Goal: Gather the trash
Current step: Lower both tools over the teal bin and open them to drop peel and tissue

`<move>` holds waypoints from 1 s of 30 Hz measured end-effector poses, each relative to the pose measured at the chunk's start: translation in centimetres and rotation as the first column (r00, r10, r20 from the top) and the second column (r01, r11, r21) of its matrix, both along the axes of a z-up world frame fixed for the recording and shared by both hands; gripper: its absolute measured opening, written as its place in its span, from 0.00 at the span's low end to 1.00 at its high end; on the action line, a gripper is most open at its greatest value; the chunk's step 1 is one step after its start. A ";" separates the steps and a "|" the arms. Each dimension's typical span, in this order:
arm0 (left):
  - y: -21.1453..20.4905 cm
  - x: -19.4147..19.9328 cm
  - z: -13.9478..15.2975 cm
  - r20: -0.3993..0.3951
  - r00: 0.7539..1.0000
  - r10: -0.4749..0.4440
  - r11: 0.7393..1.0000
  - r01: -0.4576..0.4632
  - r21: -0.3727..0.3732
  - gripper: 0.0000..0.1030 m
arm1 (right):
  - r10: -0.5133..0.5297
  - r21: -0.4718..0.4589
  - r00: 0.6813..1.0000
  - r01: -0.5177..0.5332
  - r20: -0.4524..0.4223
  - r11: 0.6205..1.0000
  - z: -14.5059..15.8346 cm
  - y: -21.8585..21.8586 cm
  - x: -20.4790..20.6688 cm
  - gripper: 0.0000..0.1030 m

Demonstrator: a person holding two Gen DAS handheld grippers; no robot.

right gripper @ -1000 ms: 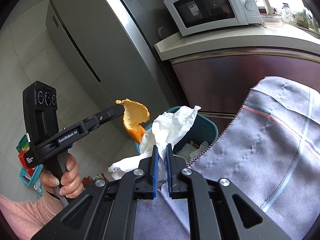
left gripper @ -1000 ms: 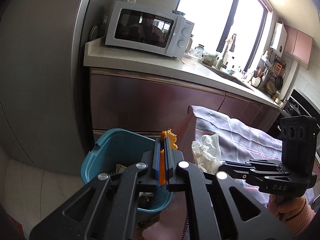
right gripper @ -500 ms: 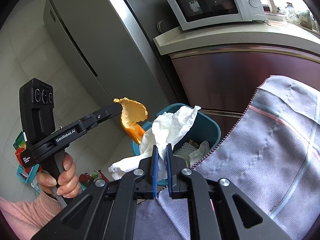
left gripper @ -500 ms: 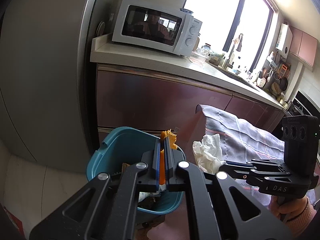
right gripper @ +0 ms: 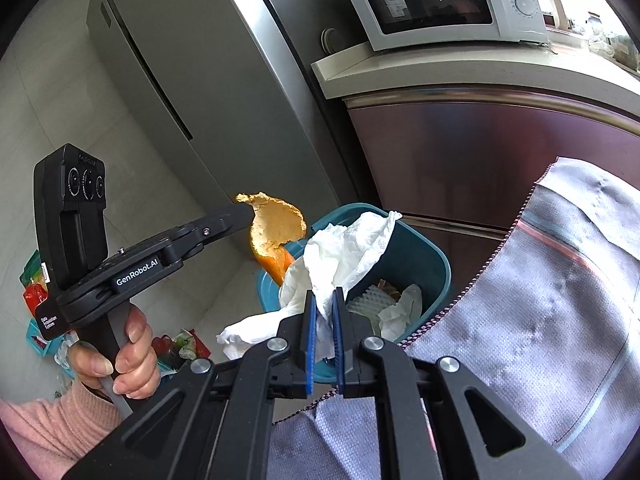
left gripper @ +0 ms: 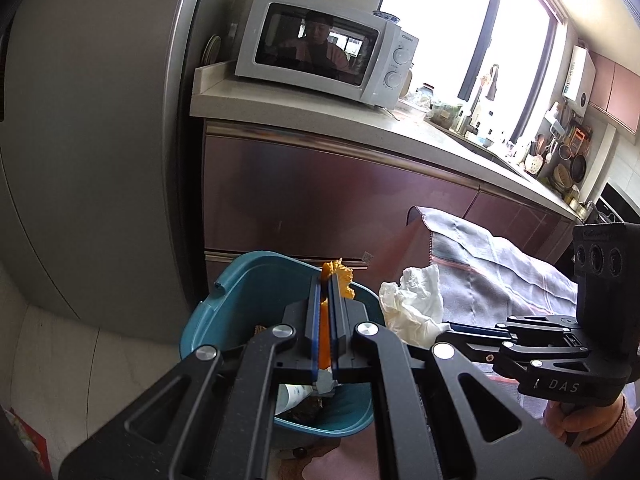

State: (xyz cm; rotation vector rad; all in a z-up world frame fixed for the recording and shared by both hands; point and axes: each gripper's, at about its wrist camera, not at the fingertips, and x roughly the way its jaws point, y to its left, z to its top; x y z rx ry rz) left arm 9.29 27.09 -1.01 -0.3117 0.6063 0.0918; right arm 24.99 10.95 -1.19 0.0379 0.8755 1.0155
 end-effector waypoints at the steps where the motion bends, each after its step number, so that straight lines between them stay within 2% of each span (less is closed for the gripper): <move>1: 0.1 0.0 0.0 -0.002 1.000 0.001 1.000 -0.001 0.000 0.04 | -0.001 -0.005 1.000 0.001 -0.003 1.000 -0.1 0.2 0.0 0.07; 30: 1.5 2.5 -3.0 -0.065 0.997 0.043 0.999 -0.043 0.000 0.04 | 0.014 -0.109 0.999 -0.018 -0.035 0.994 -2.7 3.6 1.4 0.07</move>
